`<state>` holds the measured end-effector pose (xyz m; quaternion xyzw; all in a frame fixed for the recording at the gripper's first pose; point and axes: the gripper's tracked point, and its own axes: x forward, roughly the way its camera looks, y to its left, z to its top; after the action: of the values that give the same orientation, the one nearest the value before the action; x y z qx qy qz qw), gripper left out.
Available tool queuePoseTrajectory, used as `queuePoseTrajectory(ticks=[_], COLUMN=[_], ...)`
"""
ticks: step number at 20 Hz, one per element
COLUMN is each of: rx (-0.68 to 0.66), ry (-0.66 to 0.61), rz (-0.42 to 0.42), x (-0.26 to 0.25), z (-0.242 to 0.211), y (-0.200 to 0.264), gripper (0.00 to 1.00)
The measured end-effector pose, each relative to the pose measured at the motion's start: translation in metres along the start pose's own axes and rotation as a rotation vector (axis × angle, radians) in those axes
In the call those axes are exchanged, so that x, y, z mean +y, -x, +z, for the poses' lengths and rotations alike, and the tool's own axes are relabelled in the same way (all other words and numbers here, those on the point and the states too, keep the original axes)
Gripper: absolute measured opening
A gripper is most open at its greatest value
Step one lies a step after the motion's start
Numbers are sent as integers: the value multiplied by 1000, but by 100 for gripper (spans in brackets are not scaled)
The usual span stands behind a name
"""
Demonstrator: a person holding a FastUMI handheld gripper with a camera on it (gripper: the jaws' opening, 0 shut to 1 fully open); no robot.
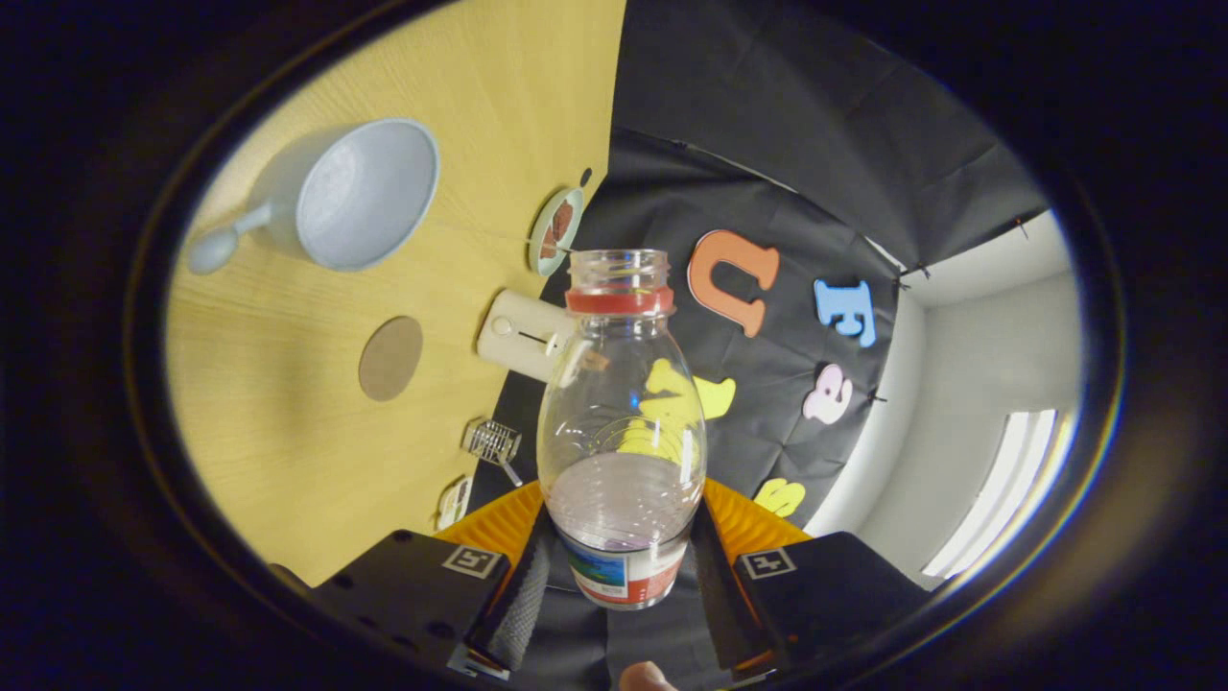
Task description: Take the bottle from table, then pour the juice into the cup, finally place the bottle on the coaster
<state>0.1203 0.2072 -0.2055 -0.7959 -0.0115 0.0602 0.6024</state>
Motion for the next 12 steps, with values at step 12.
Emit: queuePoseTrajectory(ticks=[12], rx=[5], ry=[-371], rz=[57], x=[-2], z=[-8], y=[5], gripper=[76])
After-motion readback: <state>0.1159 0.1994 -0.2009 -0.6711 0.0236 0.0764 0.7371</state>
